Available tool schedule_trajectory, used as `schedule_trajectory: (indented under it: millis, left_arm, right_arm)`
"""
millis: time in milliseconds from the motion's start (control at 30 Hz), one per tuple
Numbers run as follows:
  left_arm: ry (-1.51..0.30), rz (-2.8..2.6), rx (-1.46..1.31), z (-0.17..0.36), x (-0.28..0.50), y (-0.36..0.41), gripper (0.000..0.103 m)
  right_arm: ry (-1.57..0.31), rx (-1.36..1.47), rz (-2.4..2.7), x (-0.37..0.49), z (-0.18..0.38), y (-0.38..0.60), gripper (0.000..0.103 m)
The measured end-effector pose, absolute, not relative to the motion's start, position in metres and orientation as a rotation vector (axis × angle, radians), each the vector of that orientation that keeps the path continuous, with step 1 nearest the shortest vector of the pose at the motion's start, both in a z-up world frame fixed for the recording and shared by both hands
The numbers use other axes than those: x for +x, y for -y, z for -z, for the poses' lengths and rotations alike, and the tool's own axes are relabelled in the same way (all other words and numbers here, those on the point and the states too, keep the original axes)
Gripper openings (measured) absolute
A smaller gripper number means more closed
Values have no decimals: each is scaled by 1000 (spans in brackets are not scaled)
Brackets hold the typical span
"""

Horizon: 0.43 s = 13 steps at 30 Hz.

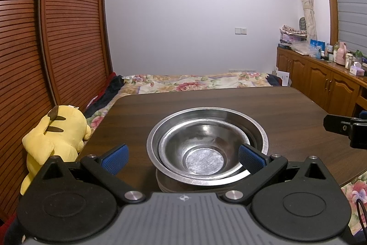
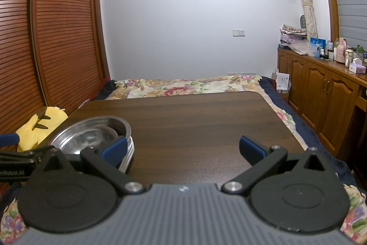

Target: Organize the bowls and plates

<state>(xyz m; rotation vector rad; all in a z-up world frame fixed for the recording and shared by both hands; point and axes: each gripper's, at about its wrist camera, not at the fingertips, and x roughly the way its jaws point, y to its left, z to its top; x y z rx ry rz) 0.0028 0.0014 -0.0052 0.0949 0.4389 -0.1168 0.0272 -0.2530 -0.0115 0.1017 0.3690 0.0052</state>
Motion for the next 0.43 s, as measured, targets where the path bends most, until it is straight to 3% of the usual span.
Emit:
schedule_trajectory:
  millis: [433]
  left_arm:
    - [-445, 119, 92, 7, 4, -2, 103]
  right_arm:
    - [-371, 103, -9, 28, 11, 253, 103]
